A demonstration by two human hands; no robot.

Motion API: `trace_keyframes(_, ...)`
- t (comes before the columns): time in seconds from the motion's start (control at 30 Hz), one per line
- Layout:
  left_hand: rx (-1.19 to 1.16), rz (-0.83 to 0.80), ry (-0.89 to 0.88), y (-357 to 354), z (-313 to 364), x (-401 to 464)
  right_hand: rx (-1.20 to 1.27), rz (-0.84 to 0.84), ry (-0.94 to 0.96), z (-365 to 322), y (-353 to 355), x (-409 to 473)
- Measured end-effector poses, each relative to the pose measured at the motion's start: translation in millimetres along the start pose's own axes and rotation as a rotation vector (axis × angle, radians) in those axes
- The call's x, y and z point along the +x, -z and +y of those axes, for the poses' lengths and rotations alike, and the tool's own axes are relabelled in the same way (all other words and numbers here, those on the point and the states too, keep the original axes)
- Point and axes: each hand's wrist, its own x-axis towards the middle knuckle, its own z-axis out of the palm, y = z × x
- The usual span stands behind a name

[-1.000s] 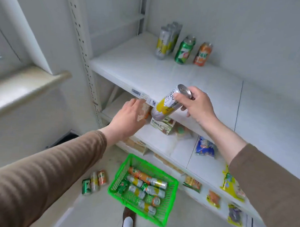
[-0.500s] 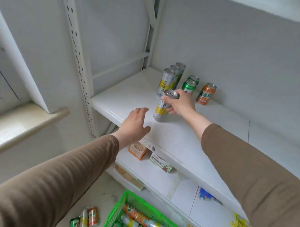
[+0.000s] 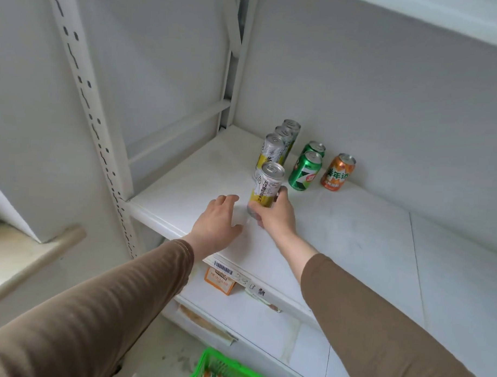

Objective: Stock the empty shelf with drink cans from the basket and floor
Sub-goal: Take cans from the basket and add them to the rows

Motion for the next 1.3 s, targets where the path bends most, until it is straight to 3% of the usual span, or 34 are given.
trace_keyframes(0.6,0.015,-0.067,-0.078,7,-29,67,-0.018,0.155,-0.081,-10,-53,48)
trace_keyframes(1.07,0.044,-0.055,-0.064,8,-34,51,-0.056,0.114,-0.099,-8,-39,28)
trace_keyframes(1.17,0.074,-0.015,-0.049,4,-31,31,-0.081,0.064,-0.047,3,-31,1)
trace_keyframes(1.3,0.136,0.084,-0.045,-5,-21,-9,-0.281,0.045,0.2,16,-12,-52)
